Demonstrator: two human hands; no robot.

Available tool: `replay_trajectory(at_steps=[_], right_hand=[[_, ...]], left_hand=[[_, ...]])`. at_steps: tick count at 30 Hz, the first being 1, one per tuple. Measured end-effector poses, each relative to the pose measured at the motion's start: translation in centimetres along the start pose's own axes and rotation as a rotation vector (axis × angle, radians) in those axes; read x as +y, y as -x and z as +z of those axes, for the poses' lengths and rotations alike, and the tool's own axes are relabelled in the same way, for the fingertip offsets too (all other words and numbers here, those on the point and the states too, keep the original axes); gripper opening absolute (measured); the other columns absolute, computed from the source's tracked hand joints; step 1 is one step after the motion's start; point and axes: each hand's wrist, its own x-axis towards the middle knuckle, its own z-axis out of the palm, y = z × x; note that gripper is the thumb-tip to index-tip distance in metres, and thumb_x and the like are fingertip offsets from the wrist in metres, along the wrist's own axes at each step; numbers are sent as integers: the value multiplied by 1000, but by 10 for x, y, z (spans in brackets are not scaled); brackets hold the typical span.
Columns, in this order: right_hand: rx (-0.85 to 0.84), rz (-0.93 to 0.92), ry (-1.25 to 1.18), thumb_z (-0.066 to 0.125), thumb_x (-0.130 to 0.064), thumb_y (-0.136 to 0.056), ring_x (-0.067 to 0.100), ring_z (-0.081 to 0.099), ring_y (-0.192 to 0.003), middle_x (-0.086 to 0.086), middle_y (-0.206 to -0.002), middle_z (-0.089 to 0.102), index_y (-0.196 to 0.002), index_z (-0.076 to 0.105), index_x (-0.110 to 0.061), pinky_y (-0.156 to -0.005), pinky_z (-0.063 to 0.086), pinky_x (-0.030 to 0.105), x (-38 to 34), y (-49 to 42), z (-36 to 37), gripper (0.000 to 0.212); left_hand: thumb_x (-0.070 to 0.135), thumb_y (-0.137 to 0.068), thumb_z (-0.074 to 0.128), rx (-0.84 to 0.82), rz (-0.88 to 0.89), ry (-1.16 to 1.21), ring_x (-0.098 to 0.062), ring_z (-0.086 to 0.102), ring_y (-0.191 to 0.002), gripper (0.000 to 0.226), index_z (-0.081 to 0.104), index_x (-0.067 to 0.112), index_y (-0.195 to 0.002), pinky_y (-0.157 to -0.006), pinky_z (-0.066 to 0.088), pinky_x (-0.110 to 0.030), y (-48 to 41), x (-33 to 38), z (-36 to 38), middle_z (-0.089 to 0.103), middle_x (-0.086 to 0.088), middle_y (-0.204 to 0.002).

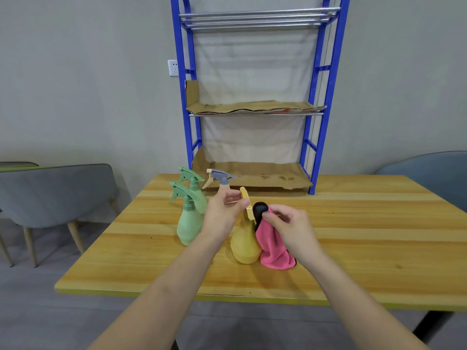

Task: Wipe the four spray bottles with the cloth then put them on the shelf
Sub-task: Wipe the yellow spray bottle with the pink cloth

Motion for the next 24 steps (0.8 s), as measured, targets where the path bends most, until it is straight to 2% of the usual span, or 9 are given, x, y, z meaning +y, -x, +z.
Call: replay_trajectory(at_steps=[3,5,7,8,10,13,16,18,24], right_hand=[[152,6,-1,73,-18,-94,14,72,-93,-11,-93,78,-94,79,-39,-88,58,44,4,-8,-3,21],[207,5,17,76,-20,-92,13,72,-86,-10,-91,75,-99,75,-39,-80,59,39,3,-12,-4,20],[265,-9,53,78,-21,-91,11,71,-84,-11,-90,73,-101,72,-36,-77,58,37,2,-16,-2,19],[292,-39,75,77,-20,-91,9,70,-85,-12,-90,73,-99,73,-34,-78,58,36,2,-18,1,16],[352,-119,134,77,-14,-91,5,68,-87,-14,-92,72,-97,77,-27,-82,56,30,3,-19,8,15],[416,-183,182,75,-11,-93,3,66,-92,-10,-97,69,-107,80,-20,-86,53,21,10,-19,15,18],[429,-253,250,68,-9,-97,2,62,-95,-5,-102,63,-115,78,-16,-87,46,10,15,-19,23,22],[437,-270,256,66,-8,-99,6,62,-95,-1,-103,62,-117,77,-13,-87,43,7,16,-22,30,22],[518,-133,51,73,-15,-93,3,67,-97,-11,-99,73,-106,80,-21,-87,52,21,19,-29,41,16]], left_hand=[[19,-94,74,-56,13,-24,-10,67,-111,28,72,14,-122,-94,52,-25,-3,2,1,71,-2,-122],[17,-98,69,-100,14,-63,-5,66,-96,24,74,17,-121,-85,51,-20,-7,4,1,72,-4,-115],[12,-102,61,-145,36,-113,5,64,-80,25,75,18,-122,-75,51,-14,-8,9,1,72,5,-100],[11,-104,58,-157,48,-127,6,64,-80,27,75,19,-123,-74,52,-15,-9,11,1,72,10,-96],[10,-105,55,-150,61,-144,-3,67,-91,28,76,21,-121,-82,55,-24,-10,9,0,74,10,-101],[22,-103,62,-130,70,-111,-15,69,-102,22,77,21,-118,-91,58,-37,-10,2,-1,74,-1,-113],[22,-101,65,-145,75,-72,-5,68,-95,20,78,23,-117,-83,56,-21,-7,-8,-3,76,-2,-111],[18,-101,65,-139,65,-41,-1,68,-91,21,79,21,-117,-80,55,-19,-7,-12,-1,79,1,-107],[14,-101,64,-107,70,52,1,70,-89,21,79,10,-115,-76,50,-11,-4,-15,-1,81,5,-98]])
